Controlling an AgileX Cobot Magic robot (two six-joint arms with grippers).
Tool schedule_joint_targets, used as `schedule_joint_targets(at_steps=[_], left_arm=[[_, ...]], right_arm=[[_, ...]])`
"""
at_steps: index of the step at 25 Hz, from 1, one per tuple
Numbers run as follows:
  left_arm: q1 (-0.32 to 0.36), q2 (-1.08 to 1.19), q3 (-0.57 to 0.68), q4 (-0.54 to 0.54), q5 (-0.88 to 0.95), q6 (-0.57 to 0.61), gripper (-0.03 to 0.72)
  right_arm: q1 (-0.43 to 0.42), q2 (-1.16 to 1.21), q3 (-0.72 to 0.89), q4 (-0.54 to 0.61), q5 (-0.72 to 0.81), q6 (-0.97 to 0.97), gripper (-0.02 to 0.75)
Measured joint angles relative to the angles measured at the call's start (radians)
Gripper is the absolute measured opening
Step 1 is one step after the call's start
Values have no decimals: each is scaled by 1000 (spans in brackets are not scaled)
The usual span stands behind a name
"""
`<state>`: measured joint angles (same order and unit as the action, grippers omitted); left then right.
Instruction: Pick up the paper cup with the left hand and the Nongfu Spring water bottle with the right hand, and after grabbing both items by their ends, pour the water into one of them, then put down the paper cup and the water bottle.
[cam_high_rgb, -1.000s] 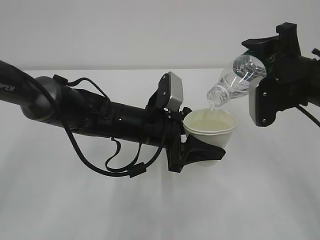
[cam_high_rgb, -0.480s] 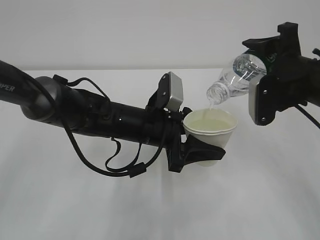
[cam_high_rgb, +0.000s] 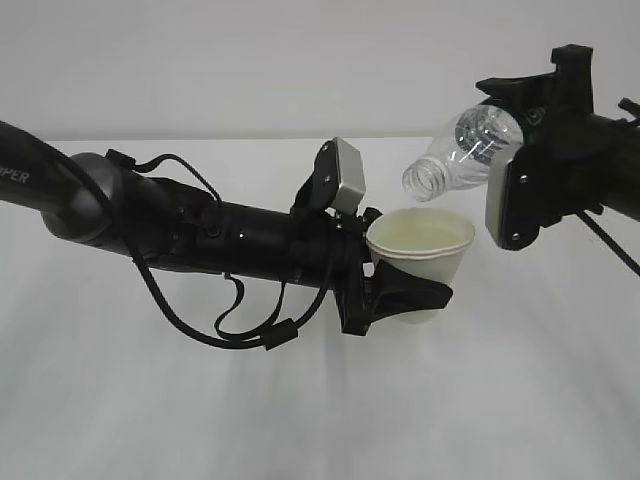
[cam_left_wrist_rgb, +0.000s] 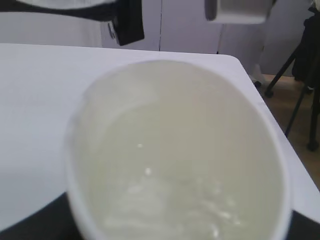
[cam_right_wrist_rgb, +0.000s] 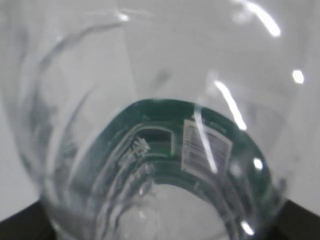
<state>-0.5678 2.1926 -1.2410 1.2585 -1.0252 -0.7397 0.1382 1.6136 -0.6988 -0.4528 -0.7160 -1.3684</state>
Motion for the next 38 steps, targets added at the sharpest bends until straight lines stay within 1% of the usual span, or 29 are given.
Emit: schedule_joint_targets(at_steps=[6, 10, 15, 21, 38], left_arm=[[0, 0, 0, -6, 0, 0, 435], [0, 0, 0, -12, 0, 0, 435], [0, 0, 0, -14, 0, 0, 435], [0, 0, 0, -16, 0, 0, 435], [0, 0, 0, -18, 0, 0, 435]], right_arm=[[8, 0, 4, 34, -3, 6, 501], [8, 0, 7, 47, -32, 38, 501], [8, 0, 9, 117, -53, 88, 501], [8, 0, 14, 158, -79, 148, 501], [8, 0, 14, 232, -79, 434, 501]])
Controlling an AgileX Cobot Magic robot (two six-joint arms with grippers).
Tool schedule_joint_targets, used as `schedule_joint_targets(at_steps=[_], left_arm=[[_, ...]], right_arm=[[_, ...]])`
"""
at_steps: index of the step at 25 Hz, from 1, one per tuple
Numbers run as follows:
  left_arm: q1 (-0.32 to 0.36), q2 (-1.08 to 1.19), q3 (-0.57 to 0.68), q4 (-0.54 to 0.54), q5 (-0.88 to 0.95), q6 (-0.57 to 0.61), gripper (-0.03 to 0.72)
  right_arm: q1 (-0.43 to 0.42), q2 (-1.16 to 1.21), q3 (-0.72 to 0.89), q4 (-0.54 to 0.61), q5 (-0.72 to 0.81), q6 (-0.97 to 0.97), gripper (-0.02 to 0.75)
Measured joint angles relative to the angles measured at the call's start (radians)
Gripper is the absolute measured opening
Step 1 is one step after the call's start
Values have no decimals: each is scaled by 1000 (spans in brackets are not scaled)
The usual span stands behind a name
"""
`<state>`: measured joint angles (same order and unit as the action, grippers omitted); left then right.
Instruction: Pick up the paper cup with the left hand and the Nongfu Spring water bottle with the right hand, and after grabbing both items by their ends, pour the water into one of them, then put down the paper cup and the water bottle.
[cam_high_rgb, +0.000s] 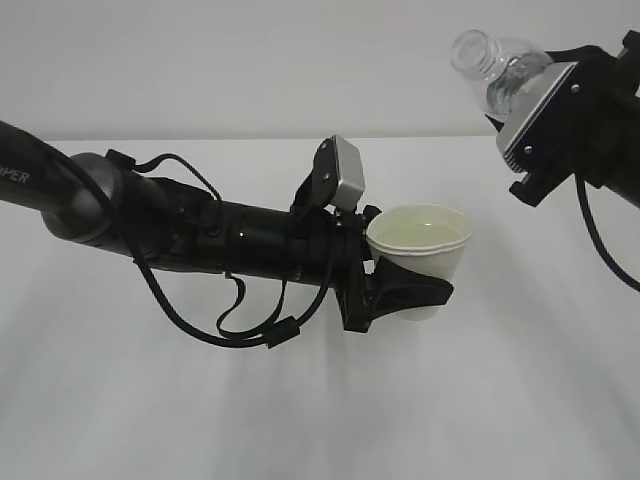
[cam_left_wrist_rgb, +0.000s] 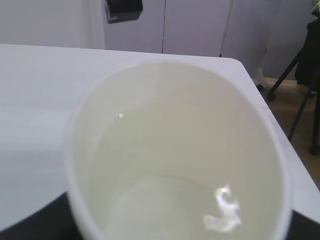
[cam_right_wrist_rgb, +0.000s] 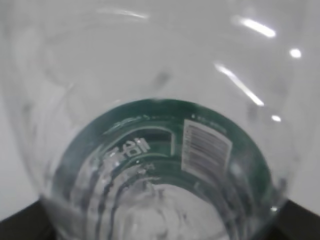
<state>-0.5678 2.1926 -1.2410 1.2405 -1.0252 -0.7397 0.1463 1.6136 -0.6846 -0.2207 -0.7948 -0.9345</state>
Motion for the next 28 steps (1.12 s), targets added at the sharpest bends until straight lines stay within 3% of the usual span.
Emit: schedule_joint_targets(at_steps=[28], left_arm=[[0, 0, 0, 0, 1, 0, 435]], right_arm=[[0, 0, 22, 230, 41, 498, 501]])
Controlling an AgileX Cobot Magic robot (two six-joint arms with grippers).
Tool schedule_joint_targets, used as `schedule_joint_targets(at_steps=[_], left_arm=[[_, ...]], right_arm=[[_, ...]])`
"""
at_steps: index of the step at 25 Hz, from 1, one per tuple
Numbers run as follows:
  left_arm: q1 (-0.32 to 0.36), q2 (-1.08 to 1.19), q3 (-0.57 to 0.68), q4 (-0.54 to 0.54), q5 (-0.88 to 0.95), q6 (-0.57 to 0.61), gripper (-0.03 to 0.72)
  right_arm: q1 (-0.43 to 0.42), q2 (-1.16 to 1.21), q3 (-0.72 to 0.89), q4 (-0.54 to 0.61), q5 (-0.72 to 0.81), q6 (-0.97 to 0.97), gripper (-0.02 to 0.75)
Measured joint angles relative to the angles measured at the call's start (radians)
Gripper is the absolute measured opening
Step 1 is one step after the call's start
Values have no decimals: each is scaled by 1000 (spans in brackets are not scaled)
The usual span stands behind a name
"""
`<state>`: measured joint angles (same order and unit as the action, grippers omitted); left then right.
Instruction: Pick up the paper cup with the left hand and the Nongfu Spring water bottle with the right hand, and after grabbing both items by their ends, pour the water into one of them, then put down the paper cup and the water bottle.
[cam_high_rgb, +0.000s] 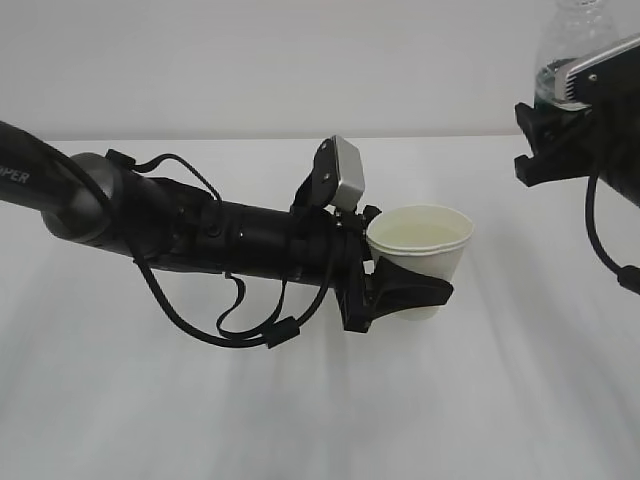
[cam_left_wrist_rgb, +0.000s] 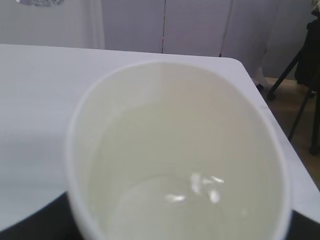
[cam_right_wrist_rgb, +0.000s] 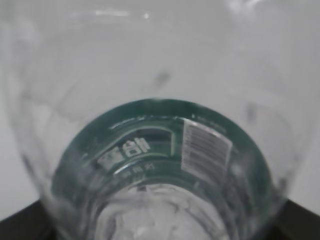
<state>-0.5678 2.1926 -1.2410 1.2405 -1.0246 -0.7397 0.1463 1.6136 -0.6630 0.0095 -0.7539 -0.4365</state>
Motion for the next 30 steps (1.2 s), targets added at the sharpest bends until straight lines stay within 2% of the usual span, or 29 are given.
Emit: schedule_joint_targets(at_steps=[11, 21, 30], left_arm=[[0, 0, 0, 0, 0, 0, 434], [0, 0, 0, 0, 0, 0, 434], [0, 0, 0, 0, 0, 0, 434]], right_arm=[[0, 0, 1, 97, 23, 108, 501], [0, 0, 1, 103, 75, 157, 501], [0, 98, 1, 103, 36, 192, 501]])
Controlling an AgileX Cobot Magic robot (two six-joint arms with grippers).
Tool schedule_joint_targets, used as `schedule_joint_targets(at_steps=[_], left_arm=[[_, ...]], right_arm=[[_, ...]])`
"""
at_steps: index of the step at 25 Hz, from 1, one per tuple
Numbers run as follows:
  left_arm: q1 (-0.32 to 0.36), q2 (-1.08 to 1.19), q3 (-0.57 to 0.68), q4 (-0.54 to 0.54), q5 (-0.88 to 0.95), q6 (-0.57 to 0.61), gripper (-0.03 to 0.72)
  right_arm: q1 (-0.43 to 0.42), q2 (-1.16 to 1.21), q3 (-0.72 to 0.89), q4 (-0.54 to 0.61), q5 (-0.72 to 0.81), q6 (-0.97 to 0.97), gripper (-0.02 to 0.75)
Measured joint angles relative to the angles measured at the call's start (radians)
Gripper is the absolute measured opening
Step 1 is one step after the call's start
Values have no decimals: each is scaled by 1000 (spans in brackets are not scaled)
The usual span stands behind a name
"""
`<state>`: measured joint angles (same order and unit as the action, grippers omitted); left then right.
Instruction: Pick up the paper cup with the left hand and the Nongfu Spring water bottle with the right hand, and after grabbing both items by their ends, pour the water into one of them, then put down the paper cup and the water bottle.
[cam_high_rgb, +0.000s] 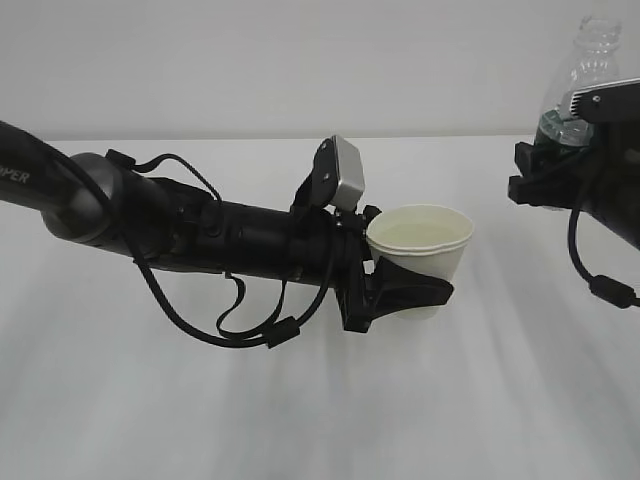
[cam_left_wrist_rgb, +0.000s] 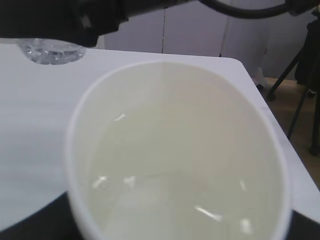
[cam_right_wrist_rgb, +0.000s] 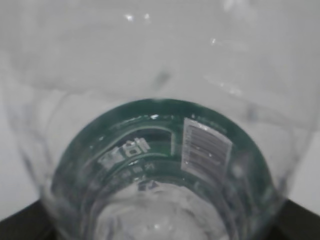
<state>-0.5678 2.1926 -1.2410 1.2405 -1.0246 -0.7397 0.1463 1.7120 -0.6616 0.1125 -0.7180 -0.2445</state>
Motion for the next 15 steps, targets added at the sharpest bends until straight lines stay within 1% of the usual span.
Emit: schedule_joint_targets(at_steps=[10, 15], left_arm=[[0, 0, 0, 0, 0, 0, 434], [0, 0, 0, 0, 0, 0, 434]], right_arm=[[0, 118, 0, 0, -130, 50, 501], [0, 195, -2, 22, -209, 79, 501]])
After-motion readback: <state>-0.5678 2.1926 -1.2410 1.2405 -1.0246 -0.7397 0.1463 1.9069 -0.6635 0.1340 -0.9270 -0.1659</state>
